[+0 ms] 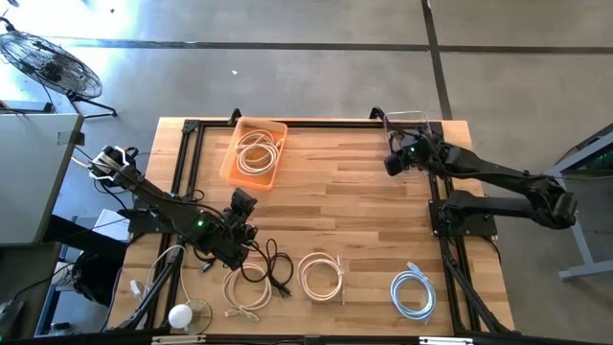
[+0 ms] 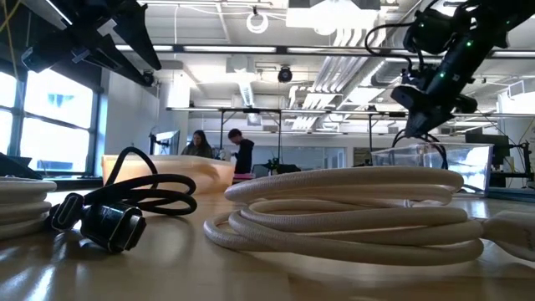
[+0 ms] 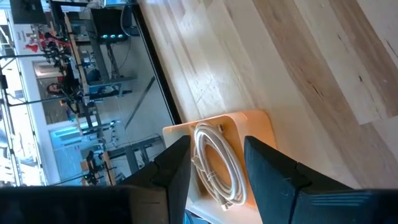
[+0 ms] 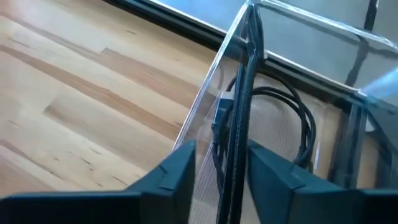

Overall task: Pick & Place USB Port
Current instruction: Put the black charger cable into the transparent bin, then put the light blue hdmi cable into the orange bin

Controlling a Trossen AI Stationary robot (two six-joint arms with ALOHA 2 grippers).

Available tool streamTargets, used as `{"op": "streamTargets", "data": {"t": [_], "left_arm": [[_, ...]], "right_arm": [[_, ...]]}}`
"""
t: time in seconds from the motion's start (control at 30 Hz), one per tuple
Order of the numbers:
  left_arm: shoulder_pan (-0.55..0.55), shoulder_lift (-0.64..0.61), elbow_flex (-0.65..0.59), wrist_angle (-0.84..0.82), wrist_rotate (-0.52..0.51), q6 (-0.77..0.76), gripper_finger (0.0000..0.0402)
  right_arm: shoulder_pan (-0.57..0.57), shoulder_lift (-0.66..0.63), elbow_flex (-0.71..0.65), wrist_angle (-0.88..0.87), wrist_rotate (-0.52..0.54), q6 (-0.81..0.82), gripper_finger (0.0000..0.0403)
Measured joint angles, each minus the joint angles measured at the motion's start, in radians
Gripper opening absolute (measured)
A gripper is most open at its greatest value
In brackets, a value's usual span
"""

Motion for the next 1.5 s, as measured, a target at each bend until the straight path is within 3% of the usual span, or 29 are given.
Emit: {"op": "streamTargets", "data": {"t": [0.1,0.2,0.33,0.47,0.57,0.77,0.87,1.1,1.5], "left_arm": [[0.000,0.000,0.000,0.000,-0.001,0.000,0.0145],[0.000,0.000,0.000,0.000,-0.002,0.001,0.0145],[0.000,0.000,0.000,0.000,0.007,0.001,0.0145],[0.000,0.000,0.000,-0.004,0.024,0.000,0.0145],[0.000,0.000,-0.005,-0.006,0.028,-0.001,0.0145],[0.000,0.000,-0.049,0.005,0.027,-0.002,0.0145],[0.000,0.000,-0.064,0.026,0.027,-0.002,0.0145],[0.000,0.000,-0.066,0.043,0.026,-0.002,0.0145],[0.000,0.000,-0.066,0.043,0.024,0.000,0.0145]], "right_arm": [[0.000,-0.001,0.013,0.000,0.017,-0.016,0.0157],[0.000,-0.006,0.042,-0.012,0.107,-0.040,0.0174],[0.000,-0.023,0.103,-0.088,0.245,-0.008,0.0180],[0.000,-0.054,0.159,-0.185,0.264,0.022,0.0180],[0.000,-0.087,0.170,-0.187,0.155,0.026,0.0180],[0.015,-0.104,0.165,-0.135,-0.219,0.028,0.0181],[0.034,-0.091,0.165,-0.127,-0.280,0.051,0.0181],[0.042,-0.030,0.165,-0.242,-0.106,0.101,0.0181],[0.042,0.048,0.165,-0.272,0.069,0.132,0.0181]]}}
